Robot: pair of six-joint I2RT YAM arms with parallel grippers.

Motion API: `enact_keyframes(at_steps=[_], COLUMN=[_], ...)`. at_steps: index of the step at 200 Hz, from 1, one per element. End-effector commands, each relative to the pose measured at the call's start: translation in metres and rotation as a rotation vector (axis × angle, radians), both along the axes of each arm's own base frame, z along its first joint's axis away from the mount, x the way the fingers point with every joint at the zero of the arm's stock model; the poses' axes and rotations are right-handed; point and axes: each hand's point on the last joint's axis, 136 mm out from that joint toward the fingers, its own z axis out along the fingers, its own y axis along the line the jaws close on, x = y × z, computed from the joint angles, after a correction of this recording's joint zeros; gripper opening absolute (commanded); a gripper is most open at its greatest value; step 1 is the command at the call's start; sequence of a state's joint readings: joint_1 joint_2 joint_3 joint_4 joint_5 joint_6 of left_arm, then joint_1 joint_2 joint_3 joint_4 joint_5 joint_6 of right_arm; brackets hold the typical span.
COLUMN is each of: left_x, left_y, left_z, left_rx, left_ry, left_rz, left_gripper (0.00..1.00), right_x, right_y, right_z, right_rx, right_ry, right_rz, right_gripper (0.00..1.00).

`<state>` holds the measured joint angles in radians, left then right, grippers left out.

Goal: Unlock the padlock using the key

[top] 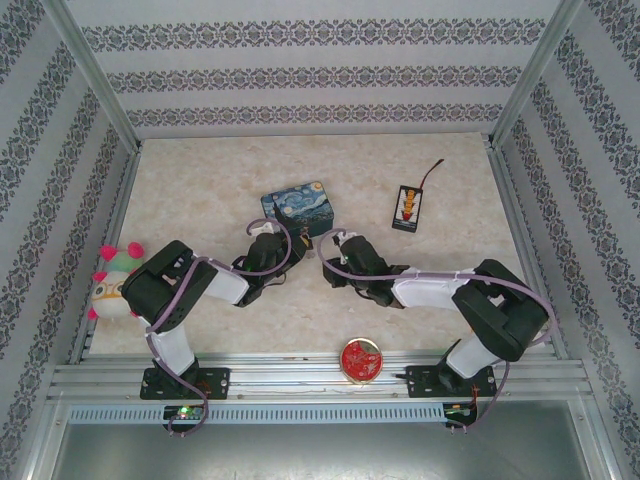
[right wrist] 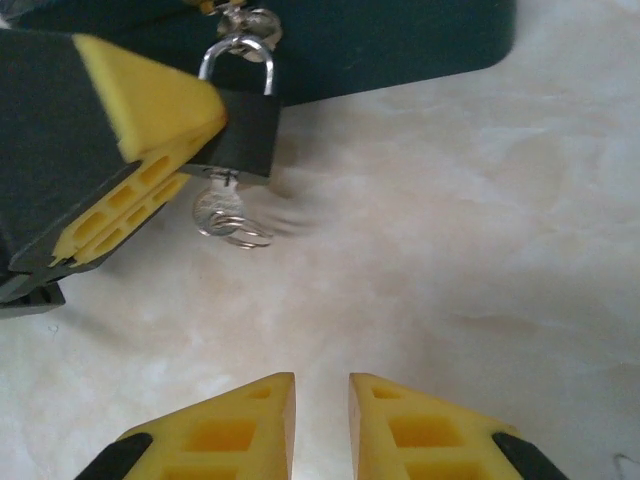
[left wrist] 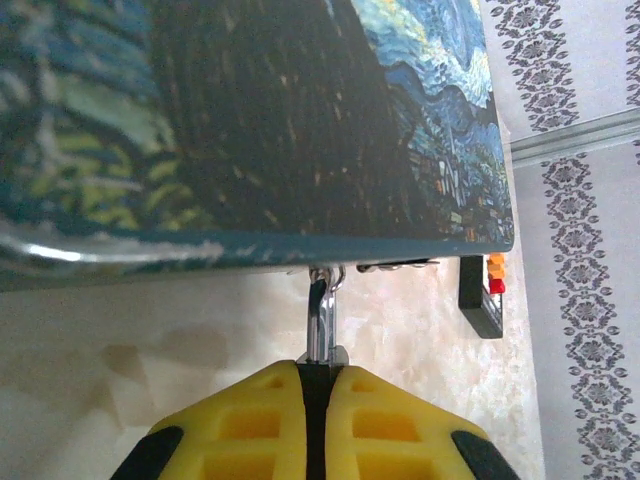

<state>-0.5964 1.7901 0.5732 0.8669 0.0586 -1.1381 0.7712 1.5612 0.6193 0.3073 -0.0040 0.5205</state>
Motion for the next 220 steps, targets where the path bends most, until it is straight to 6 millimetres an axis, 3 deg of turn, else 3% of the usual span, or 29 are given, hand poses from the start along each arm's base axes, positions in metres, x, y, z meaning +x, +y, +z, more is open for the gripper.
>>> enact_keyframes(at_steps=[1, 65, 112, 220], left_x=[-0.002, -0.005, -0.005, -0.008], left_y=[-0.003, -0.001, -0.001, -0.006], left_z=[0.000, -0.003, -0.004, -0.001], left_rx=[-0.042, -0.060, -0.078, -0.101], left_ry=[0.008, 0.045, 0.059, 0.066], left_rz=[0.007, 0.018, 0.017, -0.013], left_gripper=[0.00, 0.00, 0.00, 0.00], right_x=[0.011, 0.017, 0.019, 0.036], right_y=[0.014, 0.028, 0.042, 0.046], right_z=[0.016, 0.024, 0.017, 0.000], right_rx=[-0.021, -0.122, -0.171, -0.260], right_ry=[-0.102, -0.207, -0.229, -0.251], right_rz=[0.037, 0.088, 0.144, 0.151], right_gripper=[0.26, 0.27, 0.28, 0.32])
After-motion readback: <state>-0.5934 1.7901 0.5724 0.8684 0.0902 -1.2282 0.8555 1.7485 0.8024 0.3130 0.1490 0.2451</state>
